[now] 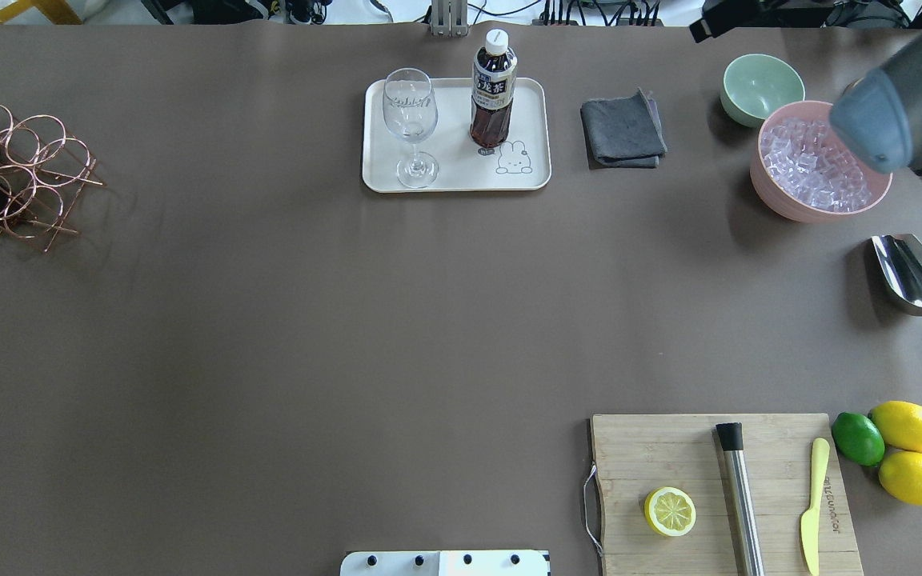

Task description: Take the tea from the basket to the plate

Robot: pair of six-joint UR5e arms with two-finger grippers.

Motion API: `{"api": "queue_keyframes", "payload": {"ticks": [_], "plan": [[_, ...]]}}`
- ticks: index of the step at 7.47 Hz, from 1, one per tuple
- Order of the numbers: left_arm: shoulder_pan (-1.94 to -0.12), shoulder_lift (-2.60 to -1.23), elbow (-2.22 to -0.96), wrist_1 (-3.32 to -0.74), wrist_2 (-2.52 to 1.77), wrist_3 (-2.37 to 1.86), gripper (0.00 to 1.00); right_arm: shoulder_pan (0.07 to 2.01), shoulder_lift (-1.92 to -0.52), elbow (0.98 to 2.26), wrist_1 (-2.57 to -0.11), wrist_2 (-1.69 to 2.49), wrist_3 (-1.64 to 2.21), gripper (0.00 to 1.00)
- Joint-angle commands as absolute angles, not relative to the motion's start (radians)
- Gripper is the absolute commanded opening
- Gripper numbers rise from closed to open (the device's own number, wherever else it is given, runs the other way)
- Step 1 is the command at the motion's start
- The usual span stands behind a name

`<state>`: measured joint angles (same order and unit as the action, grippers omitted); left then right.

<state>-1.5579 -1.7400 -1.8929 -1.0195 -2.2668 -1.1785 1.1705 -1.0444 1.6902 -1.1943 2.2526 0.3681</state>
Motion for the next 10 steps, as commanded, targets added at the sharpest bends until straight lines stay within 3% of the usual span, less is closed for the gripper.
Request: {"api": "queue_keyframes", "payload": {"ticks": [1, 3, 7, 10], "plan": [[-1.613, -1.651, -1.894, -1.049, -2.298, -1.057, 0.97, 1.279, -1.260, 1.776, -1.253, 2.327, 0.172, 1.00], [-1.618, -1.588, -1.834, -1.223, -2.307, -1.019, 0.97, 1.321, -1.378, 1.775, -1.253, 2.329, 0.147, 1.00], [-1.623, -1.556, -1.839, -1.265, -2.324, -0.804, 0.97, 1.399, -1.521, 1.767, -1.270, 2.348, 0.158, 1.00], [-1.621, -1.530, -1.825, -1.345, -2.352, -0.763, 0.97, 1.495, -1.543, 1.767, -1.559, 2.390, 0.147, 1.00]]}}
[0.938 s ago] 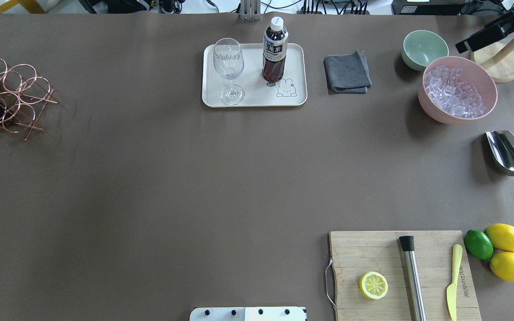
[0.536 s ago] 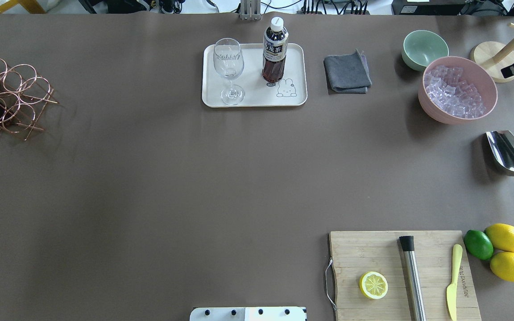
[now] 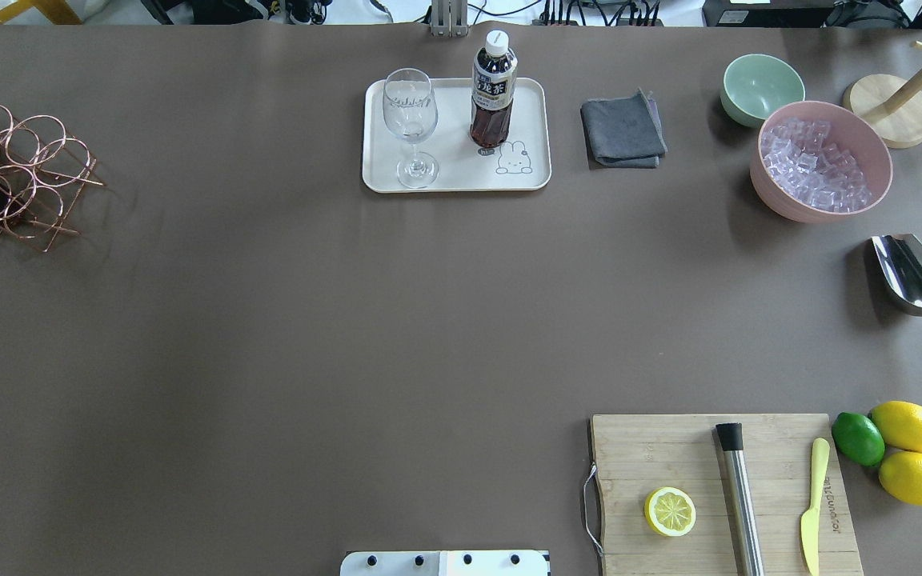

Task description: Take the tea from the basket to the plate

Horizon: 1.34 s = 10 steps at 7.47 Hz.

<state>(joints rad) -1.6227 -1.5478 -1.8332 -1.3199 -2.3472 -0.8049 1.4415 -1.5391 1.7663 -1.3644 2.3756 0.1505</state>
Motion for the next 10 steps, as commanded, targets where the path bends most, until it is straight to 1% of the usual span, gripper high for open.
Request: {"api": "queue_keyframes", "payload": {"ticks": [1, 3, 4, 5, 7, 8, 10], "plan": [[-1.623, -1.526, -1.818, -1.364, -2.349, -0.653, 0.97, 1.508, -1.546, 1.766, -1.647, 2.385, 0.124, 1.00], [-1.624, -1.523, -1.813, -1.361, -2.345, -0.395, 0.97, 1.535, -1.551, 1.755, -1.875, 2.291, -0.059, 1.00], [-1.624, -1.522, -1.804, -1.361, -2.341, -0.258, 0.97, 1.543, -1.549, 1.737, -1.935, 2.231, -0.087, 1.00], [-1.626, -1.519, -1.798, -1.364, -2.341, -0.132, 0.97, 1.560, -1.565, 1.676, -1.922, 2.233, -0.095, 1.00], [-1.628, -1.519, -1.799, -1.364, -2.341, 0.086, 0.97, 1.563, -1.569, 1.561, -1.817, 2.235, -0.146, 1.00], [-1.628, -1.519, -1.802, -1.364, -2.333, 0.177, 0.97, 1.563, -1.581, 1.549, -1.807, 2.235, -0.143, 1.00], [-1.629, -1.519, -1.804, -1.397, -2.312, 0.207, 0.97, 1.563, -1.577, 1.571, -1.801, 2.237, -0.141, 1.00]]}}
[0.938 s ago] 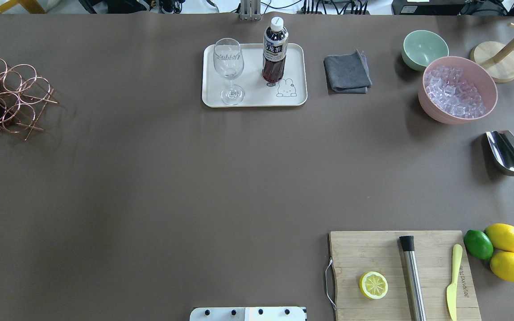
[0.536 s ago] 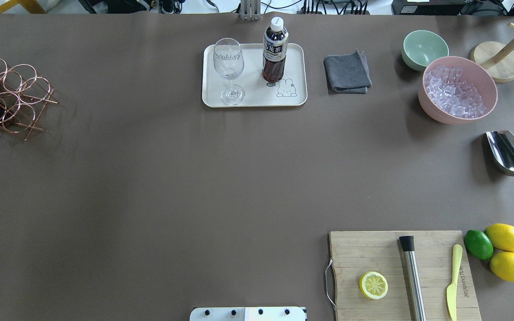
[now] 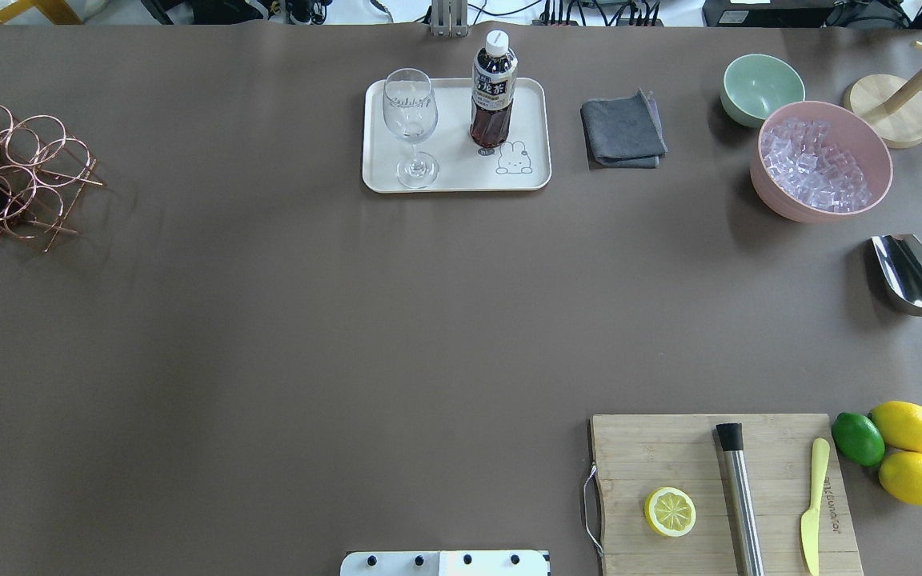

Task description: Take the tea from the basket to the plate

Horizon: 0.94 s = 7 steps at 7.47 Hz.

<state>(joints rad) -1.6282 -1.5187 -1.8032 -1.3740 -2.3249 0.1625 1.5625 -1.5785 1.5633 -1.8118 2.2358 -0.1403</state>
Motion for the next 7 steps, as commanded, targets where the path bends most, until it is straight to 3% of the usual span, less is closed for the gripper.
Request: {"api": "queue_keyframes", "payload": {"ticks": [1, 7], "plan": [[-1.631, -1.519, -1.799, -1.399, -2.313, 0.207, 0.97, 1.563, -1.566, 1.572, -1.801, 2.237, -0.141, 1.00], [-1.649, -1.517, -1.798, -1.397, -2.313, 0.206, 0.97, 1.563, -1.569, 1.569, -1.686, 2.283, -0.094, 1.00]]}}
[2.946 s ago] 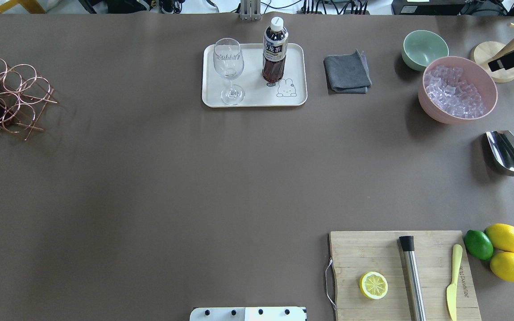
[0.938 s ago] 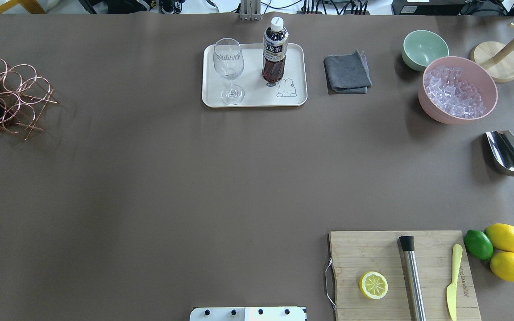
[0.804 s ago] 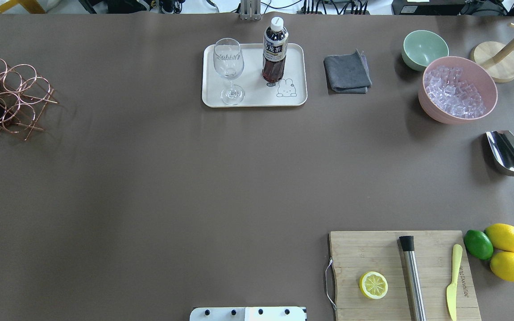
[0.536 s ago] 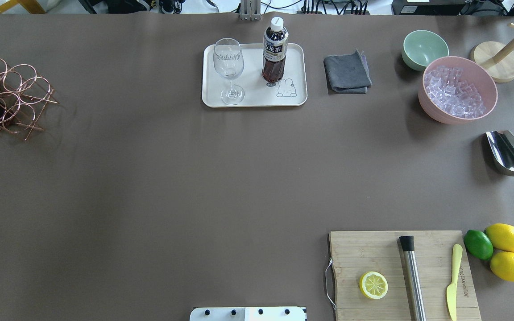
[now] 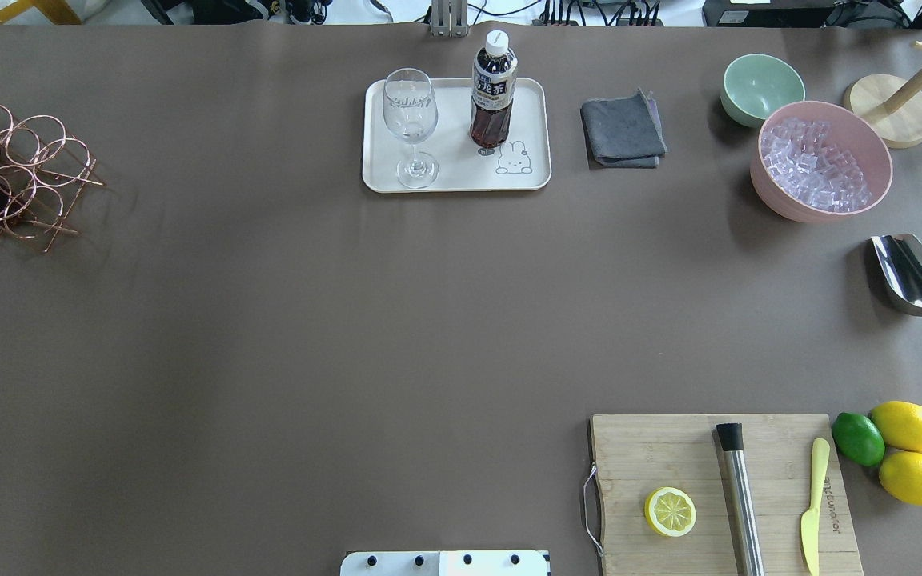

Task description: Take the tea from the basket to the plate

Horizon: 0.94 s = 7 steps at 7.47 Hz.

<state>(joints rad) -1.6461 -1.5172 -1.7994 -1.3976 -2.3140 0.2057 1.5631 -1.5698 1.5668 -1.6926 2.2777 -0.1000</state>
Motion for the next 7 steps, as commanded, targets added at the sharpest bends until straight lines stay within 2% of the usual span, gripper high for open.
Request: {"api": "queue_keyframes", "payload": {"ticks": [1, 7], "plan": [[-1.649, -1.517, -1.796, -1.397, -2.313, 0.204, 0.97, 1.563, -1.569, 1.571, -1.686, 2.290, -0.095, 1.00], [-1.654, -1.508, -1.804, -1.397, -2.313, 0.202, 0.97, 1.563, -1.577, 1.563, -1.634, 2.289, -0.095, 1.00]]}}
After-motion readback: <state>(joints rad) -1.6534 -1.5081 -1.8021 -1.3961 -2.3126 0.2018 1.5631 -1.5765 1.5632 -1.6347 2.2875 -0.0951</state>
